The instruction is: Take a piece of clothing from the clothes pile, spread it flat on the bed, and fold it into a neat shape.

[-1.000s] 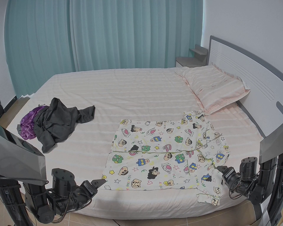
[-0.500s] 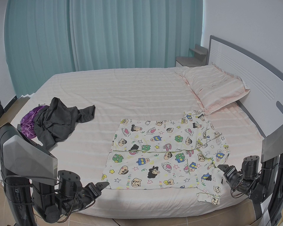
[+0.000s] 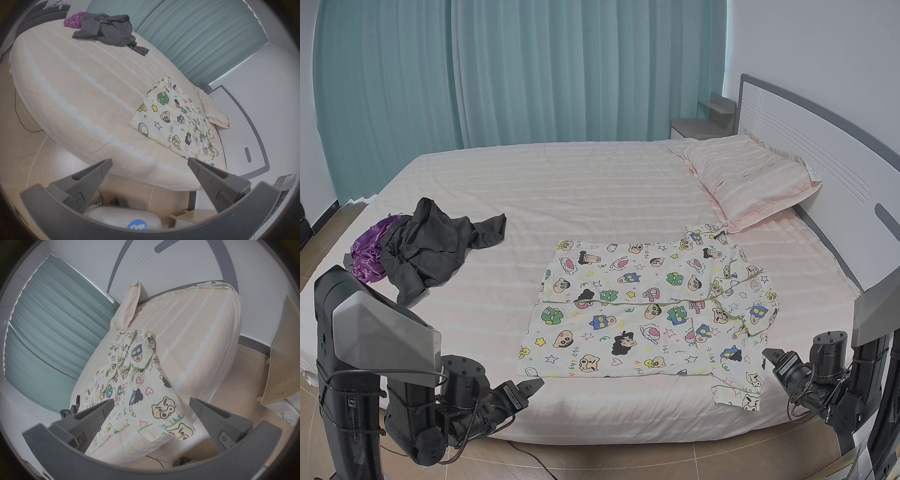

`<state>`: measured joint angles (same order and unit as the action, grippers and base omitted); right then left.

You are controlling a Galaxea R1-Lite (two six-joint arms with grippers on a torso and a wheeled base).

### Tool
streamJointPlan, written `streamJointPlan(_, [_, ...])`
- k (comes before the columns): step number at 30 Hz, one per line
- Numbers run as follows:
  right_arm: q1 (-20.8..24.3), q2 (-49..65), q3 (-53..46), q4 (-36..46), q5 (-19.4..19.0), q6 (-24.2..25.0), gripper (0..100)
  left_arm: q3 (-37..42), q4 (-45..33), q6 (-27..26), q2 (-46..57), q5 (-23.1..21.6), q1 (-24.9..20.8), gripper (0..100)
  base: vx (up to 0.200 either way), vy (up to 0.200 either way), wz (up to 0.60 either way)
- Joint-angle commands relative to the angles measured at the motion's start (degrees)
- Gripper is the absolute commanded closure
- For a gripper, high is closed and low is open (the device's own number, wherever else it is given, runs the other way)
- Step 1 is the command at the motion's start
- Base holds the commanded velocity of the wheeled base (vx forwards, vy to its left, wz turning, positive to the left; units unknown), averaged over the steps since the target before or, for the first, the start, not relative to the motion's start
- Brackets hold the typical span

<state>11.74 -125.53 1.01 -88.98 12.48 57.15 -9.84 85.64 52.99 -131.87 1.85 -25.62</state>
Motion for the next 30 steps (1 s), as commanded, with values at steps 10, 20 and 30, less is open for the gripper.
streamJointPlan(10, [2.06, 1.16, -1.01, -0.85, 2.02, -0.02, 0, -16.97, -14.62, -1.66, -2.34, 0.26, 3.56, 0, 0.0, 0.0, 0.0])
streamJointPlan(20, [2.24, 1.51, -1.01, -0.85, 2.19, 0.07, 0, -25.67, -16.73, -8.26, -6.91, 2.37, 3.21, 0, 0.0, 0.0, 0.0])
streamJointPlan(30, [2.06, 1.6, -1.01, -0.85, 2.11, 0.07, 0, -27.34, -22.88, -10.19, -6.91, 2.72, 3.04, 0, 0.0, 0.0, 0.0])
